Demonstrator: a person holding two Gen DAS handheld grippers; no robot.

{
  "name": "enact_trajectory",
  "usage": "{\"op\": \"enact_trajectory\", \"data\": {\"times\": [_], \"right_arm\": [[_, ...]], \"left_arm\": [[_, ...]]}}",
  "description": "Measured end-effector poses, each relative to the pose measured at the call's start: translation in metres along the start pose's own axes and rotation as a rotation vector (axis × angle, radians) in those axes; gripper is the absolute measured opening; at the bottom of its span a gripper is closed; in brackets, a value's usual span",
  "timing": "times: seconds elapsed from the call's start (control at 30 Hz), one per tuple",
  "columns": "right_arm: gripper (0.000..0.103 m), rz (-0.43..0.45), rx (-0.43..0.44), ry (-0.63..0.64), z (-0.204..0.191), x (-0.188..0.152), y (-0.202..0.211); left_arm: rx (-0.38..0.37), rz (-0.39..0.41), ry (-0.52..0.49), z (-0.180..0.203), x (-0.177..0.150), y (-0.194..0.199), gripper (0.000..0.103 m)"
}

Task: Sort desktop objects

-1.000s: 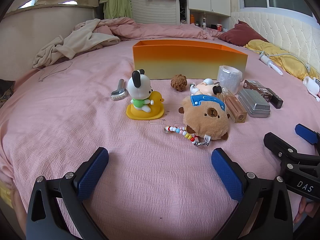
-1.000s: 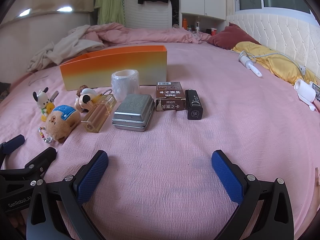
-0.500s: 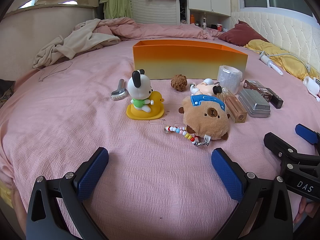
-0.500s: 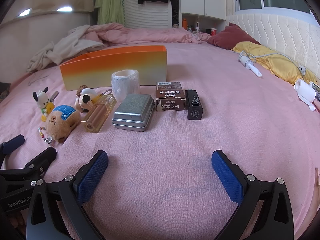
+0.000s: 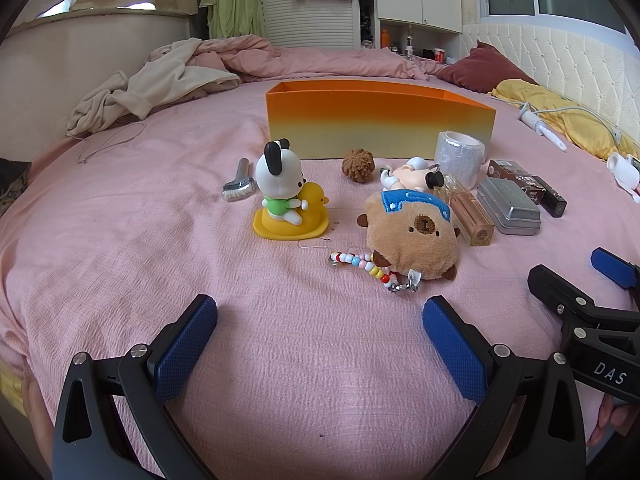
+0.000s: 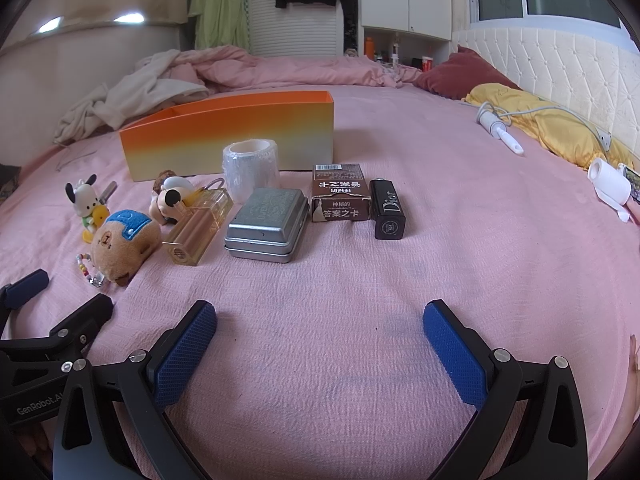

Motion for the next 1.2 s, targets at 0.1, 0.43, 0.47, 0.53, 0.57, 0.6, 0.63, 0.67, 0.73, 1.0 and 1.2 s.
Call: {"op": "enact_trajectory", "data": {"times": [0.1, 0.43, 0.47, 0.53, 0.57, 0.6, 0.63, 0.67, 0.73, 1.0, 1.2], "right_arm": [[0.103, 0.000, 0.000, 0.000, 0.0000, 0.0000, 0.0001], [0.103, 0.001, -0.002, 0.000, -0.0005, -0.0005, 0.0005], [0.103, 0.001, -0.002, 0.000, -0.0005, -0.0004, 0.0005], [0.103, 0.001, -0.002, 0.001, -0.0004, -0.0004, 0.0006], [0.103, 0.001, -0.002, 0.001, -0.0004, -0.0004, 0.0005], [0.103, 0.001, -0.002, 0.000, -0.0007, -0.0006, 0.0007], [0.103, 0.001, -0.002, 0.000, -0.0007, -0.0005, 0.0007], [0.103, 0.001, -0.002, 0.000, -0.0006, -0.0004, 0.0007], [0.103, 0.001, -0.002, 0.000, -0.0007, -0.0004, 0.0007], [0.103, 0.001, -0.002, 0.001, -0.0008, -0.0005, 0.0008], [0.103, 0.000, -0.002, 0.000, -0.0009, -0.0007, 0.0012]], "left_arm": [[0.000, 0.000, 0.000, -0.0005, 0.0000, 0.0001, 0.103], [0.001, 0.002, 0.000, -0.0022, -0.0002, 0.0007, 0.103], [0.001, 0.001, 0.000, -0.0020, -0.0003, 0.0007, 0.103], [0.001, 0.002, 0.000, -0.0017, -0.0005, 0.0009, 0.103], [0.001, 0.003, 0.000, -0.0020, -0.0006, 0.0011, 0.103], [0.001, 0.003, 0.000, -0.0024, -0.0006, 0.0012, 0.103], [0.001, 0.003, 0.000, -0.0024, -0.0009, 0.0013, 0.103], [0.002, 0.003, 0.001, -0.0021, -0.0014, 0.0016, 0.103], [0.001, 0.003, 0.000, -0.0025, -0.0013, 0.0014, 0.103], [0.002, 0.003, 0.001, -0.0016, -0.0010, 0.0015, 0.103], [-0.004, -0.025, 0.008, -0.0022, -0.0001, 0.0009, 0.103]]}}
Point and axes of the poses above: each gripper's, at about its wrist camera, not at the fingertips, and y roughly against the way its jaws point, z to its right, x to its top, the point moved 7 cm from there along -y, roughly the way its jaws point, and after that the axes turned 11 degrees about z, right-handed, at the moved point
